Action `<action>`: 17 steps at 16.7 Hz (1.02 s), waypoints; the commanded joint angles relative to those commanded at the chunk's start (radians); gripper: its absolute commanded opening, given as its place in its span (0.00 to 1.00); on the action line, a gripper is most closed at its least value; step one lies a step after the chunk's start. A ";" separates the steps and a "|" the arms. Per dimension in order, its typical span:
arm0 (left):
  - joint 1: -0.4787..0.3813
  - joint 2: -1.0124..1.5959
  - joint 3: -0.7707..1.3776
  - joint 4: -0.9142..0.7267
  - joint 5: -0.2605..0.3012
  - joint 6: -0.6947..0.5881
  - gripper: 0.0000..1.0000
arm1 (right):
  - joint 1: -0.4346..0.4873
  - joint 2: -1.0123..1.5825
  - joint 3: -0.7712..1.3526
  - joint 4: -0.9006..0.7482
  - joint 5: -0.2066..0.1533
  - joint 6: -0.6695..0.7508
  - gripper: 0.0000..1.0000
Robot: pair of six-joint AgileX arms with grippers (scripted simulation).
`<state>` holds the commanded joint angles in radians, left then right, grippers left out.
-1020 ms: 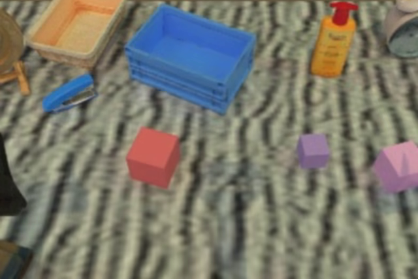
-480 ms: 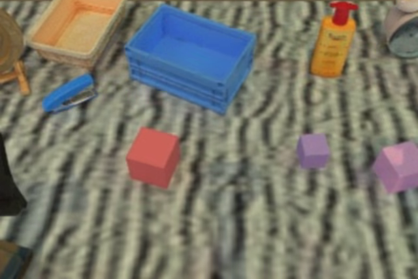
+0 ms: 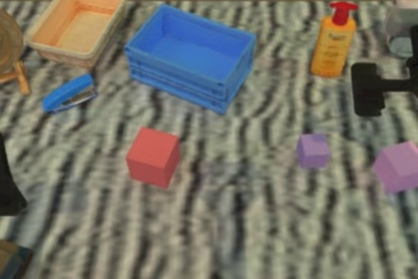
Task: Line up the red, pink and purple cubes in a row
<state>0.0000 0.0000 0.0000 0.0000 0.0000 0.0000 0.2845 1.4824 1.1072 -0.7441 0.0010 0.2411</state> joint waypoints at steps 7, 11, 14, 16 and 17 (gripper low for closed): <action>0.000 0.000 0.000 0.000 0.000 0.000 1.00 | 0.109 0.532 0.426 -0.268 -0.001 0.089 1.00; 0.000 0.000 0.000 0.000 0.000 0.000 1.00 | 0.136 0.661 0.542 -0.330 0.001 0.111 1.00; 0.000 0.000 0.000 0.000 0.000 0.000 1.00 | 0.138 0.668 0.550 -0.333 0.002 0.113 1.00; 0.000 0.000 0.000 0.000 0.000 0.000 1.00 | 0.133 0.666 0.547 -0.331 0.001 0.112 1.00; 0.000 0.000 0.000 0.000 0.000 0.000 1.00 | 0.133 0.667 0.545 -0.328 0.001 0.112 1.00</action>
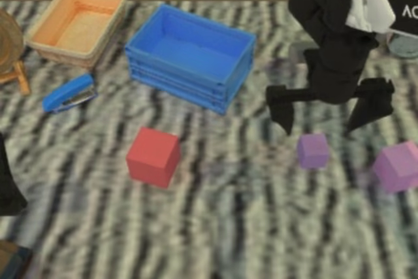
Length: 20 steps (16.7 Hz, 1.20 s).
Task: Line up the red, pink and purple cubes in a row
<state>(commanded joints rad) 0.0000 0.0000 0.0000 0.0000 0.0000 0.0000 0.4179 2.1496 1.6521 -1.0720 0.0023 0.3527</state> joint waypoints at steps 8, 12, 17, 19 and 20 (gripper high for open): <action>0.000 0.000 0.000 0.000 0.000 0.000 1.00 | 0.005 0.123 -0.137 0.263 0.001 0.003 1.00; 0.000 0.000 0.000 0.000 0.000 0.000 1.00 | 0.006 0.138 -0.151 0.288 0.002 0.004 1.00; 0.000 0.000 0.000 0.000 0.000 0.000 1.00 | 0.006 0.138 -0.151 0.288 0.002 0.004 0.70; 0.000 0.000 0.000 0.000 0.000 0.000 1.00 | 0.006 0.138 -0.151 0.288 0.002 0.004 0.55; 0.000 0.000 0.000 0.000 0.000 0.000 1.00 | 0.006 0.138 -0.151 0.288 0.002 0.004 0.47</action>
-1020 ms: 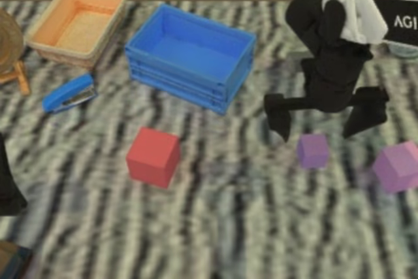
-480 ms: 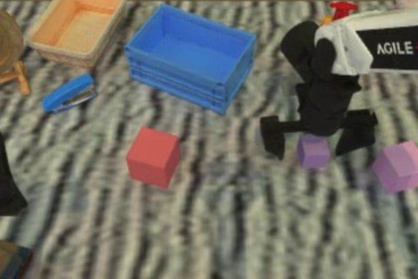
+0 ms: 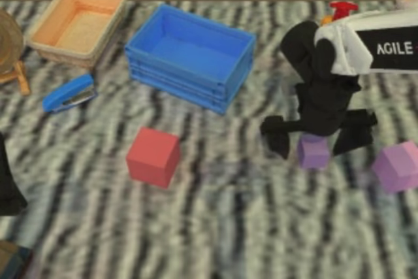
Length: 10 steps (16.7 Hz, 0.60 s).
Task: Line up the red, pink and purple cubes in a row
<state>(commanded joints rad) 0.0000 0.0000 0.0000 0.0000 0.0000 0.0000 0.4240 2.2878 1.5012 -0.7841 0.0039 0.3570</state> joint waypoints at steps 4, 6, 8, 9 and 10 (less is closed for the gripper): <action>0.000 0.000 0.000 0.000 0.000 0.000 1.00 | 0.000 0.000 0.000 0.000 0.000 0.000 0.17; 0.000 0.000 0.000 0.000 0.000 0.000 1.00 | 0.000 0.000 0.000 0.000 0.000 0.000 0.02; 0.000 0.000 0.000 0.000 0.000 0.000 1.00 | 0.000 0.000 0.000 0.000 0.000 0.000 0.00; 0.000 0.000 0.000 0.000 0.000 0.000 1.00 | 0.000 0.000 0.000 0.000 0.000 0.000 0.00; 0.000 0.000 0.000 0.000 0.000 0.000 1.00 | 0.000 0.000 0.000 0.000 0.000 0.000 0.00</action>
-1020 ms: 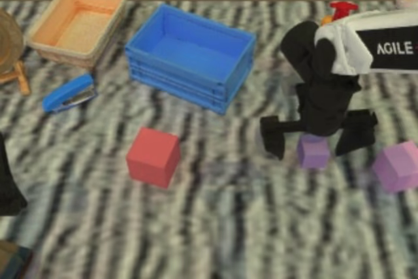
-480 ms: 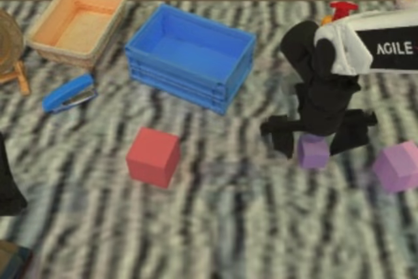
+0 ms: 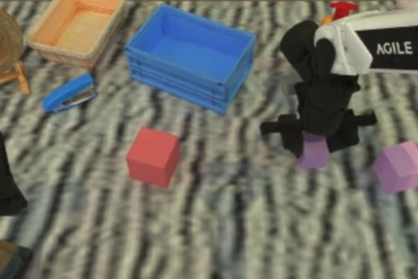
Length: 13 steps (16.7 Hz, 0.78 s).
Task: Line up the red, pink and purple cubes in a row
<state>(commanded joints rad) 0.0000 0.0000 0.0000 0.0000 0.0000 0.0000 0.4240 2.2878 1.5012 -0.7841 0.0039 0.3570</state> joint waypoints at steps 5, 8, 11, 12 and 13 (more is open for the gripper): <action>0.000 0.000 0.000 0.000 0.000 0.000 1.00 | -0.003 -0.036 0.010 -0.015 0.011 -0.006 0.00; 0.000 0.000 0.000 0.000 0.000 0.000 1.00 | 0.000 -0.051 0.034 -0.055 0.012 -0.007 0.00; 0.000 0.000 0.000 0.000 0.000 0.000 1.00 | 0.003 -0.092 0.086 -0.152 0.012 -0.006 0.00; 0.000 0.000 0.000 0.000 0.000 0.000 1.00 | 0.004 -0.106 0.104 -0.186 0.011 -0.007 0.00; 0.000 0.000 0.000 0.000 0.000 0.000 1.00 | 0.005 -0.120 0.119 -0.215 0.011 -0.007 0.00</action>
<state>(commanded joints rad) 0.0000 0.0000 0.0000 0.0000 0.0000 0.0000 0.4290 2.1677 1.6206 -0.9987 0.0145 0.3498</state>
